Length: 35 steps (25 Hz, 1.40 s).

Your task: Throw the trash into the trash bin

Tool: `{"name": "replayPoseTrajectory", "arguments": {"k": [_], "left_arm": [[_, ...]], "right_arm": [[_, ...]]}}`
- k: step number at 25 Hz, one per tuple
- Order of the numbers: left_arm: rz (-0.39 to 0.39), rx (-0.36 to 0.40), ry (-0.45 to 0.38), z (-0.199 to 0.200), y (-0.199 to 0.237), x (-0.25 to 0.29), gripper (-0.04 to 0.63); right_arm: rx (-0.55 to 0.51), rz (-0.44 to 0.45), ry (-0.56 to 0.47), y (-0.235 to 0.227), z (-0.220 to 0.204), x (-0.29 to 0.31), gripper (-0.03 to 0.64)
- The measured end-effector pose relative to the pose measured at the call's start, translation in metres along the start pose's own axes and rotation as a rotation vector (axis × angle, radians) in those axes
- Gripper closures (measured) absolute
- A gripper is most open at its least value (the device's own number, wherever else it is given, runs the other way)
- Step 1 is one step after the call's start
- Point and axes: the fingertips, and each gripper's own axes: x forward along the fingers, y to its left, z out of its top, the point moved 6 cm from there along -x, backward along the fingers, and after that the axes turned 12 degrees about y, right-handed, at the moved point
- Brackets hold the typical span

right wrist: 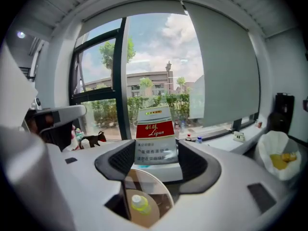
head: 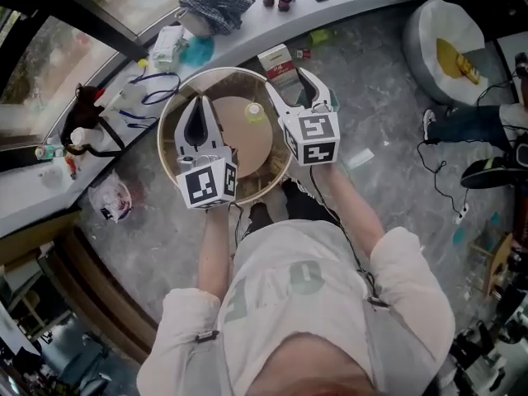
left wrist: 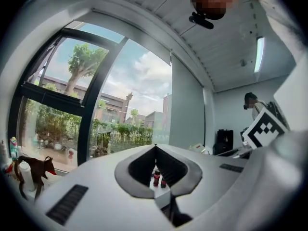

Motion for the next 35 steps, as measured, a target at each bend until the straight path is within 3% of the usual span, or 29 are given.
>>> {"name": "replayPoseTrajectory", "arguments": {"k": [5, 11, 18, 24, 29, 35], "left_arm": [[-0.098, 0.028, 0.114, -0.028, -0.050, 0.040, 0.583], [-0.134, 0.035, 0.214, -0.066, -0.088, 0.092, 0.583], [-0.143, 0.039, 0.279, -0.095, -0.107, 0.112, 0.583], [-0.175, 0.048, 0.303, -0.104, -0.120, 0.118, 0.583], [-0.172, 0.043, 0.306, -0.105, -0.119, 0.115, 0.583], [-0.149, 0.043, 0.285, -0.098, -0.111, 0.108, 0.583]], "right_arm": [[0.095, -0.130, 0.119, -0.095, -0.064, 0.011, 0.334], [0.130, -0.179, 0.349, -0.190, -0.164, 0.065, 0.334], [0.202, -0.184, 0.539, -0.219, -0.255, 0.090, 0.333], [0.281, -0.212, 0.596, -0.226, -0.280, 0.091, 0.333], [0.262, -0.275, 0.592, -0.230, -0.280, 0.097, 0.324], [0.240, -0.280, 0.582, -0.232, -0.276, 0.094, 0.321]]}}
